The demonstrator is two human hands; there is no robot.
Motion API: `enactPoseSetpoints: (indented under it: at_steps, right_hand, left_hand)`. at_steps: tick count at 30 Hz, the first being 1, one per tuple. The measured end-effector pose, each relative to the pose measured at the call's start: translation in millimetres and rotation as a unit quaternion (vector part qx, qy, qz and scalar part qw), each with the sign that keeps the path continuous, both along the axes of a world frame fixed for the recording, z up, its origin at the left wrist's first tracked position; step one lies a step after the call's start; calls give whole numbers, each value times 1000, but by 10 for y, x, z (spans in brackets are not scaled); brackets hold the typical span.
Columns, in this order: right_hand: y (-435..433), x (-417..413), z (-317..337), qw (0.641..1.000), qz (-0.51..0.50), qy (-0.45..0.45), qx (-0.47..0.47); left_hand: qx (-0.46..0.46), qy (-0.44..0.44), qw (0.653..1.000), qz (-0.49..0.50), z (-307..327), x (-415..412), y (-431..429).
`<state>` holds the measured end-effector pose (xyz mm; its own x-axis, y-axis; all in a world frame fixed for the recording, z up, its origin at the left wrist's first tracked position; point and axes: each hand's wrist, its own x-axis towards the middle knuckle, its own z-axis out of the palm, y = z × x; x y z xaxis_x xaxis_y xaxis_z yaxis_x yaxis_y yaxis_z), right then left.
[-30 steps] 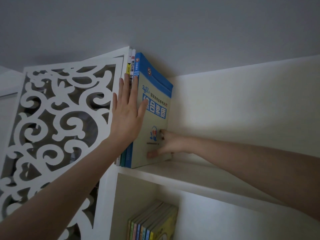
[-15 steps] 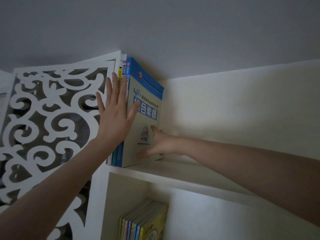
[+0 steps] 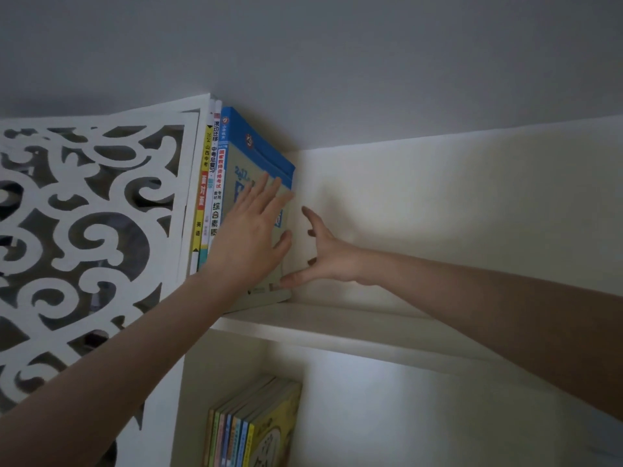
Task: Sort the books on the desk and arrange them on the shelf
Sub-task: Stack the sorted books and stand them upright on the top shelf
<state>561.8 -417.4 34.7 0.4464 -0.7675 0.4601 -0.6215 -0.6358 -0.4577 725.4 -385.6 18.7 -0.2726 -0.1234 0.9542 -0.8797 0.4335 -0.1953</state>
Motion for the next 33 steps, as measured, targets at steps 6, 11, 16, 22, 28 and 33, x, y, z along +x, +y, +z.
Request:
enactPoseSetpoints:
  at_steps: [6,11,16,22,28,33]
  right_hand:
    - [356,-599,-29,998,-48,-35,-10]
    - [822,-1058,-151,995,-69,-61,-28]
    - [1304,-1597,-332,991,-114,-48,-49]
    - [2098,-2378,-585,976,-203,-28,-68]
    - [2962,-3105,-789,961,-262,-22,-85]
    - [3493,-3654,-865,955,-276,-66,-81]
  left_hand:
    - [172,46,978,-105,-199,-306,89]
    - [223,93,945,-220,-204,-756,215]
    - [253,79,928,-261,-293,-1315,381]
    - [327,53,877,-347,-533,-2122,915]
    - [353,16,846,-400,-721,-2940,1591]
    - [353,3,839,-415,-769,-3497,2046]
